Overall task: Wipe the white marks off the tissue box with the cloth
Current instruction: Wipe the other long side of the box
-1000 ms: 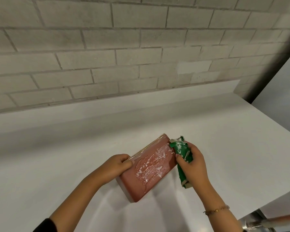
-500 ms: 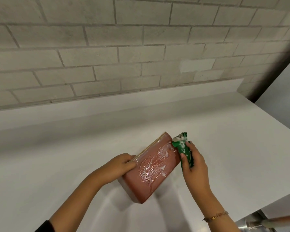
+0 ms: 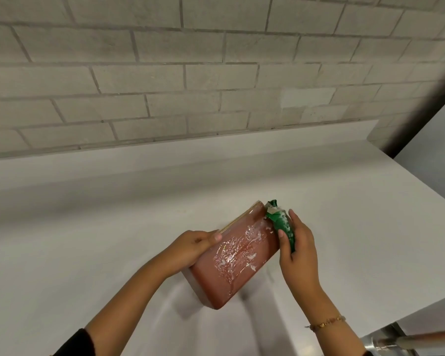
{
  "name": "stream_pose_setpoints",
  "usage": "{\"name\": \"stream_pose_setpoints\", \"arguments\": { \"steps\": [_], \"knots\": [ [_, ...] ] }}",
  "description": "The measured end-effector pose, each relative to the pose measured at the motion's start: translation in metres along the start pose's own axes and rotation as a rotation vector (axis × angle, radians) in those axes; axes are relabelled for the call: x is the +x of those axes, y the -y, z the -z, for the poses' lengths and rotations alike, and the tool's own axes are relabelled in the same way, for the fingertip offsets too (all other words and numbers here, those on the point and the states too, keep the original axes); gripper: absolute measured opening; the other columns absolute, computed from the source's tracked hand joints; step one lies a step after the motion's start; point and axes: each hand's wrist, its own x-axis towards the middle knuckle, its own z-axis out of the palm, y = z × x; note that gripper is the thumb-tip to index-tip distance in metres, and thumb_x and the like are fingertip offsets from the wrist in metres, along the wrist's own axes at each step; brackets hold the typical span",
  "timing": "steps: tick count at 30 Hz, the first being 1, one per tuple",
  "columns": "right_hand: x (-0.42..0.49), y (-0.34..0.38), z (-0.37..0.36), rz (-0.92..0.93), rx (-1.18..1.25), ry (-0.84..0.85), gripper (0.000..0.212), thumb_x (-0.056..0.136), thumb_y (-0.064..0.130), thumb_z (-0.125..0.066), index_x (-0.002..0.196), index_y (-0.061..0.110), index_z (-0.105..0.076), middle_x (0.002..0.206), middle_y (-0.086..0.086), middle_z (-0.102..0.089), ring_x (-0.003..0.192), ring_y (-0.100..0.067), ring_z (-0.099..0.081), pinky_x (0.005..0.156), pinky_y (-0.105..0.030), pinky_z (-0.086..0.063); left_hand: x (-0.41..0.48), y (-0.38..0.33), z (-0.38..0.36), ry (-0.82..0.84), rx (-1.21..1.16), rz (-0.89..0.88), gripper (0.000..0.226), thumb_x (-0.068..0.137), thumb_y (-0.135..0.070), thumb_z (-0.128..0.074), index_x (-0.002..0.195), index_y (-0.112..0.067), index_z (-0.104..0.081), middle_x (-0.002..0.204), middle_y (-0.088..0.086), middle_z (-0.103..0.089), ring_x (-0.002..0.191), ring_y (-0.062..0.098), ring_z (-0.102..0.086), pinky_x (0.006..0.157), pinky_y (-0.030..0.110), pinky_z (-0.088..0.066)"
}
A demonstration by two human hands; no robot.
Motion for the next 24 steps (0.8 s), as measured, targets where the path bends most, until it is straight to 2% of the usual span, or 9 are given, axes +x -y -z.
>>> {"name": "stream_pose_setpoints", "arguments": {
  "steps": [2, 4, 7, 10, 12, 15, 18, 22, 24],
  "knots": [
    [0.004, 0.005, -0.002, 0.0, 0.015, 0.037, 0.049, 0.095, 0.021, -0.048, 0.142, 0.022, -0.034, 0.128, 0.012, -0.045, 0.118, 0.005, -0.039, 0.095, -0.002, -0.028, 0.003, 0.002, 0.001, -0.01, 0.045, -0.009, 0.044, 0.086, -0.049, -0.056, 0.084, -0.007, -0.07, 0.08, -0.001, -0.066, 0.07, 0.008, -0.062, 0.067, 0.02, -0.045],
    [0.005, 0.014, -0.005, 0.035, 0.028, 0.087, 0.049, 0.096, 0.021, -0.048, 0.142, 0.028, -0.032, 0.132, 0.017, -0.042, 0.12, 0.005, -0.039, 0.094, 0.004, -0.025, 0.004, 0.003, 0.001, -0.021, 0.065, -0.015, 0.038, 0.09, -0.043, -0.055, 0.078, -0.01, -0.068, 0.079, -0.001, -0.062, 0.068, 0.008, -0.059, 0.065, 0.018, -0.043],
    [-0.003, 0.028, -0.013, 0.169, 0.047, 0.19, 0.05, 0.096, 0.025, -0.046, 0.138, 0.044, -0.028, 0.136, 0.028, -0.038, 0.126, 0.007, -0.038, 0.102, -0.006, -0.029, 0.004, 0.004, 0.001, -0.059, 0.049, -0.019, 0.033, 0.09, -0.043, -0.054, 0.066, -0.024, -0.066, 0.069, -0.009, -0.063, 0.063, 0.003, -0.06, 0.059, 0.014, -0.044],
    [-0.008, 0.025, -0.012, 0.176, 0.092, 0.196, 0.051, 0.094, 0.027, -0.047, 0.133, 0.055, -0.029, 0.133, 0.035, -0.037, 0.124, 0.008, -0.041, 0.1, -0.006, -0.033, 0.003, 0.003, 0.001, -0.059, 0.022, -0.024, 0.035, 0.09, -0.044, -0.054, 0.061, -0.031, -0.069, 0.062, -0.014, -0.066, 0.061, 0.0, -0.062, 0.058, 0.013, -0.046],
    [-0.006, 0.018, -0.007, 0.121, 0.124, 0.136, 0.049, 0.095, 0.026, -0.047, 0.132, 0.054, -0.031, 0.131, 0.032, -0.042, 0.12, 0.01, -0.045, 0.096, -0.005, -0.037, 0.003, 0.004, 0.0, -0.053, 0.014, -0.023, 0.034, 0.09, -0.045, -0.054, 0.063, -0.029, -0.07, 0.062, -0.015, -0.067, 0.061, 0.0, -0.062, 0.058, 0.012, -0.046],
    [0.0, 0.013, -0.003, -0.012, 0.219, 0.055, 0.05, 0.094, 0.025, -0.048, 0.132, 0.053, -0.031, 0.125, 0.029, -0.048, 0.112, 0.016, -0.049, 0.085, 0.0, -0.04, 0.005, 0.008, 0.0, -0.055, 0.023, -0.024, 0.036, 0.089, -0.046, -0.055, 0.078, -0.016, -0.072, 0.075, -0.007, -0.067, 0.068, 0.006, -0.064, 0.065, 0.017, -0.047],
    [0.003, 0.019, -0.009, -0.031, 0.236, 0.058, 0.052, 0.095, 0.018, -0.049, 0.13, 0.053, -0.032, 0.122, 0.024, -0.053, 0.109, 0.016, -0.052, 0.081, 0.001, -0.041, 0.005, 0.01, -0.001, -0.06, 0.034, -0.044, 0.032, 0.088, -0.044, -0.057, 0.073, -0.019, -0.07, 0.076, -0.004, -0.064, 0.065, 0.001, -0.062, 0.061, 0.014, -0.045],
    [-0.01, 0.029, -0.014, -0.011, 0.262, 0.165, 0.051, 0.095, 0.019, -0.05, 0.125, 0.056, -0.034, 0.121, 0.017, -0.059, 0.107, 0.004, -0.058, 0.08, -0.011, -0.051, 0.002, 0.007, -0.002, -0.099, -0.002, -0.043, 0.031, 0.088, -0.045, -0.056, 0.064, -0.029, -0.069, 0.068, -0.007, -0.069, 0.062, -0.001, -0.065, 0.058, 0.01, -0.046],
    [-0.018, 0.03, -0.01, -0.05, 0.427, 0.188, 0.046, 0.094, 0.017, -0.053, 0.125, 0.049, -0.041, 0.118, 0.017, -0.063, 0.107, -0.001, -0.061, 0.077, -0.014, -0.053, 0.002, 0.007, -0.002, -0.109, -0.009, -0.035, 0.032, 0.088, -0.046, -0.054, 0.069, -0.026, -0.071, 0.068, -0.007, -0.072, 0.065, 0.003, -0.068, 0.06, 0.012, -0.05]
  ]
}}
